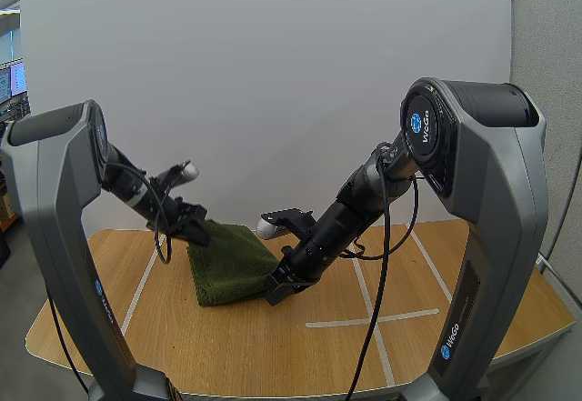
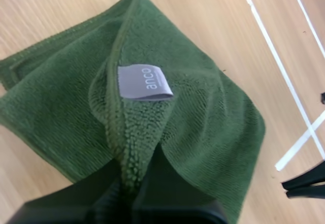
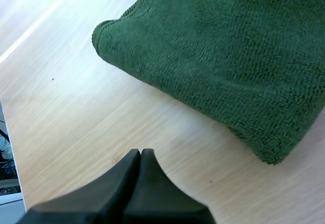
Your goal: Fold the towel
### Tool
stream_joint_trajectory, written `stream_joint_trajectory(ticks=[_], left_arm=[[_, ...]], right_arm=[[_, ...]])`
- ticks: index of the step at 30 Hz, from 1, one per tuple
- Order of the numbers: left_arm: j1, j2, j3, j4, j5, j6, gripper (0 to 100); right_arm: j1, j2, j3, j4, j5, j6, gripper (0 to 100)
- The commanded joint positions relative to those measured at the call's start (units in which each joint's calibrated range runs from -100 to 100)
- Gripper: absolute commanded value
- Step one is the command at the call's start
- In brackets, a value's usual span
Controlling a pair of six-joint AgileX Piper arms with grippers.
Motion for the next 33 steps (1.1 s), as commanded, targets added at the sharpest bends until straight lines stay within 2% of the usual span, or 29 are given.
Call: stream_joint_trajectory(ticks=[1, 5, 13, 15, 19, 26, 33], left_arm=[[-0.26, 4.06, -4.65, -1.16, 0.33, 1.2, 0], [-0.26, 4.06, -8.01, -1.16, 0.33, 0.74, 0], [-0.26, 4.9, -9.47, -1.16, 0.33, 0.74, 0], [-0.26, 5.99, -9.47, -1.06, 0.33, 0.74, 0], [-0.26, 8.25, -9.47, -1.06, 0.33, 0.74, 0], [-0.26, 8.91, -9.57, -1.06, 0.33, 1.2, 0], [-0.26, 9.49, -9.57, 0.64, 0.33, 1.2, 0]], right_arm=[[-0.27, -0.4, -0.18, 2.11, 0.01, 0.12, 0], [-0.27, -0.4, -2.18, 3.98, -3.35, -0.24, 0], [-0.27, -0.4, -12.76, 5.03, -4.9, 1.31, 0], [-0.08, -0.4, -13.22, 5.44, -6.04, 1.31, 0], [1.59, 0.54, -13.22, 4.63, -15.85, 1.31, 0], [4.61, 7.43, -13.22, 4.5, -29.53, 0.61, 0], [4.68, 12.56, -13.22, 4.48, -31.1, 0.51, 0]])
